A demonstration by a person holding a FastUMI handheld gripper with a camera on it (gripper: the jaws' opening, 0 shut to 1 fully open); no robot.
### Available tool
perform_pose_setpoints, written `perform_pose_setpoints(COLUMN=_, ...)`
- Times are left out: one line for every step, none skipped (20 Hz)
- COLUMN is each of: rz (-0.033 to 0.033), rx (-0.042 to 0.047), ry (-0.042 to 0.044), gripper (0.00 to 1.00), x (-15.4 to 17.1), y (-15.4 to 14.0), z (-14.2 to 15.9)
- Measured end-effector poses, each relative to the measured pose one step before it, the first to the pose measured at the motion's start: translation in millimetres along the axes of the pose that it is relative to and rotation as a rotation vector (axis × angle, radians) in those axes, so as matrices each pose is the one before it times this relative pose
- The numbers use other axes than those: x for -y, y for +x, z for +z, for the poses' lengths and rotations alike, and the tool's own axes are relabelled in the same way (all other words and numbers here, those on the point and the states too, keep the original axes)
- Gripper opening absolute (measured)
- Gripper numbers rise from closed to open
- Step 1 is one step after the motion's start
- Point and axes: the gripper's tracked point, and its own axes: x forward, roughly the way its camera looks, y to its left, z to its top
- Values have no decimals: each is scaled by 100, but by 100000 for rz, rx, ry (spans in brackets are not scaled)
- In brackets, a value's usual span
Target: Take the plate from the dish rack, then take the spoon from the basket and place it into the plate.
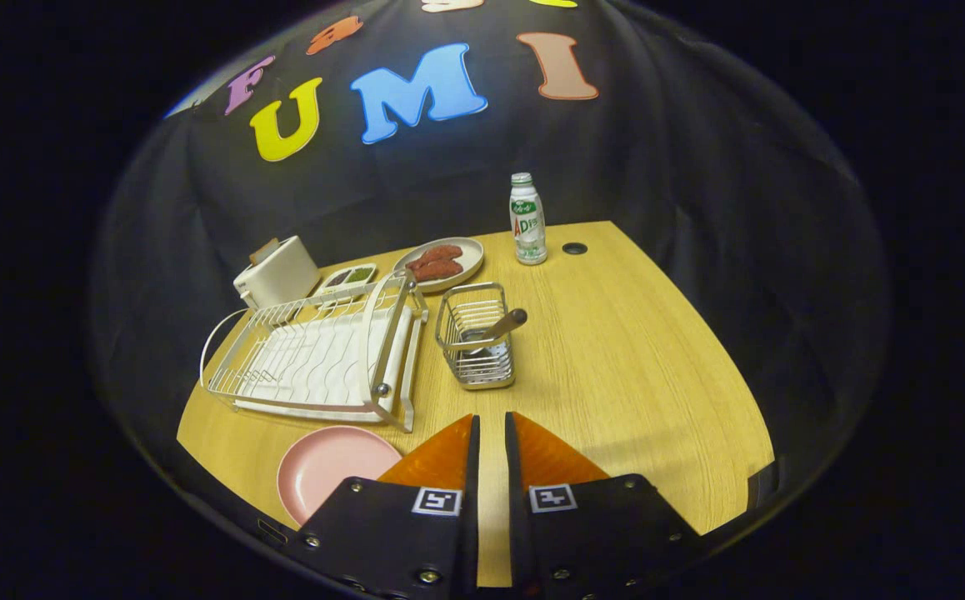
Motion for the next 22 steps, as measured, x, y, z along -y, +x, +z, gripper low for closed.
perform_pose_setpoints(rz=908, rx=3524, ry=407, gripper=16, x=280, y=84, z=247)
perform_pose_setpoints(rz=103, rx=3799, ry=-43, gripper=15, x=455, y=180, z=425)
perform_pose_setpoints(rz=-119, rx=3618, ry=-739, gripper=15, x=643, y=180, z=349)
perform_pose_setpoints(rz=395, rx=3724, ry=-1465, gripper=16, x=392, y=246, z=377)
perform_pose_setpoints(rz=851, rx=3230, ry=-1819, gripper=15, x=103, y=190, z=202)
perform_pose_setpoints(rz=1604, rx=3597, ry=-2050, gripper=15, x=-7, y=285, z=344)
perform_pose_setpoints(rz=1655, rx=2974, ry=-2011, gripper=15, x=-133, y=300, z=357)
perform_pose_setpoints(rz=1257, rx=2565, ry=-1839, gripper=15, x=-27, y=468, z=200)
perform_pose_setpoints(rz=822, rx=1268, ry=-1545, gripper=15, x=60, y=361, z=-73)
perform_pose_setpoints(rz=1050, rx=681, ry=-789, gripper=15, x=6, y=419, z=-137)
perform_pose_setpoints(rz=389, rx=688, ry=-439, gripper=15, x=41, y=408, z=-128)
perform_pose_setpoints(rz=557, rx=2006, ry=-541, gripper=15, x=99, y=473, z=133)
perform_pose_setpoints(rz=-621, rx=2480, ry=-916, gripper=16, x=347, y=460, z=354)
perform_pose_setpoints(rz=-518, rx=2377, ry=-807, gripper=15, x=369, y=612, z=201)
perform_pose_setpoints(rz=733, rx=1890, ry=-106, gripper=15, x=-96, y=392, z=12)
perform_pose_setpoints(rz=1030, rx=404, ry=444, gripper=15, x=-140, y=376, z=-202)
perform_pose_setpoints(rz=1115, rx=78, ry=707, gripper=15, x=-152, y=365, z=-279)
perform_pose_setpoints(rz=1096, rx=1098, ry=751, gripper=15, x=-105, y=486, z=55)
perform_pose_setpoints(rz=169, rx=1580, ry=726, gripper=15, x=26, y=464, z=199)
perform_pose_setpoints(rz=1073, rx=732, ry=719, gripper=15, x=-162, y=200, z=-19)
perform_pose_setpoints(rz=81, rx=333, ry=-726, gripper=17, x=-27, y=458, z=-25)
perform_pose_setpoints(rz=-58, rx=58, ry=-979, gripper=16, x=103, y=543, z=-188)
